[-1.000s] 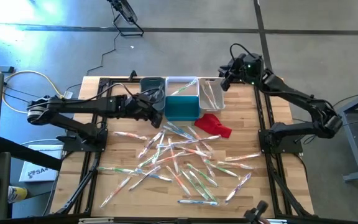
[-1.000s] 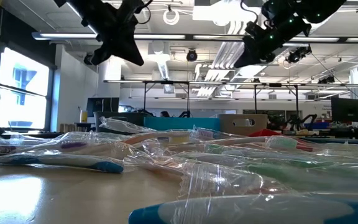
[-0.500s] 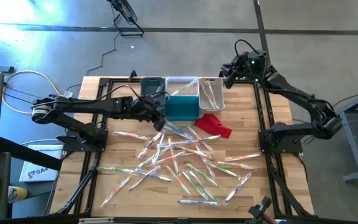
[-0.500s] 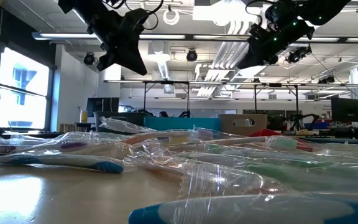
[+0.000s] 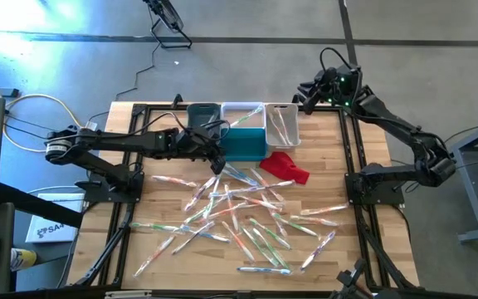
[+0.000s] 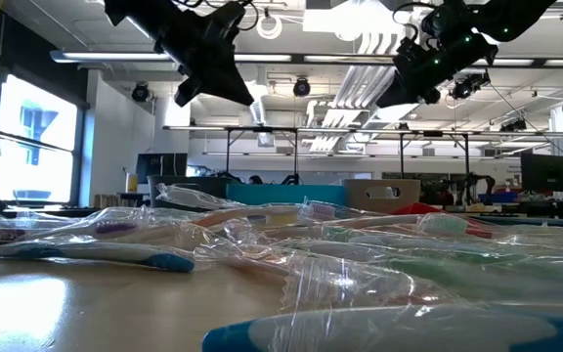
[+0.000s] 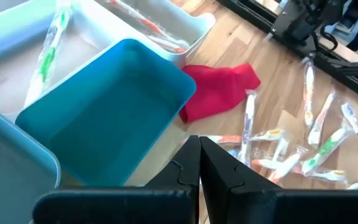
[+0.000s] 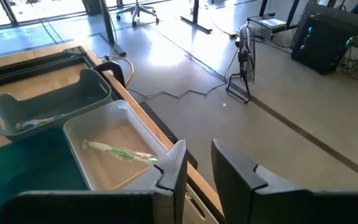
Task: Pick & Place Toothbrushes
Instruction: Put the blue toothbrush into the gray bin
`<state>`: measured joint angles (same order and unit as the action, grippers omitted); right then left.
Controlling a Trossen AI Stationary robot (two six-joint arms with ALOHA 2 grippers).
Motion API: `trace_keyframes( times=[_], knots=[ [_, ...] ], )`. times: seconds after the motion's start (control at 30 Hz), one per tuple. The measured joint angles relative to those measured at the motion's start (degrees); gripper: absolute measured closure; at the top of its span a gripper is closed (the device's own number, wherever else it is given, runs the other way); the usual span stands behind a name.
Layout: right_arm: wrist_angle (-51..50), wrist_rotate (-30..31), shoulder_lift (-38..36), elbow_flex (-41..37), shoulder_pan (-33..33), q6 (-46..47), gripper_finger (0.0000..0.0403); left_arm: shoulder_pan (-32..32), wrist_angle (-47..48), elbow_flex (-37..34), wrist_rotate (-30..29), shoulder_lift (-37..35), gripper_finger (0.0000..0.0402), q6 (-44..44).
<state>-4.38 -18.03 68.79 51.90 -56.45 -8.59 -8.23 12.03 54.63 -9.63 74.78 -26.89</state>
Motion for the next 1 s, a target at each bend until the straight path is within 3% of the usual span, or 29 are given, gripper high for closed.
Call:
trace_keyframes(
  times=[0.3, 0.5, 0.7, 1.0],
  knots=[
    [-1.0, 2.8, 0.0, 0.0, 0.0, -4.3, 0.0336, 0.3, 0.1, 0.0, -0.5, 0.0, 0.0401, -0.1],
    [-3.5, 4.6, 0.0, 0.0, 0.0, -5.1, 0.0336, 3.6, 0.1, 0.0, -6.3, 0.0, 0.0401, 1.7],
    [-3.7, 4.2, 0.0, 0.0, 0.0, -5.1, 0.0336, 5.5, 0.5, 0.3, -7.1, 0.0, 0.0401, 1.2],
    [-3.5, 4.2, 0.0, 0.0, 0.0, -5.1, 0.0336, 4.3, 5.5, 6.8, -6.6, 7.6, 0.0401, 3.9]
  ],
)
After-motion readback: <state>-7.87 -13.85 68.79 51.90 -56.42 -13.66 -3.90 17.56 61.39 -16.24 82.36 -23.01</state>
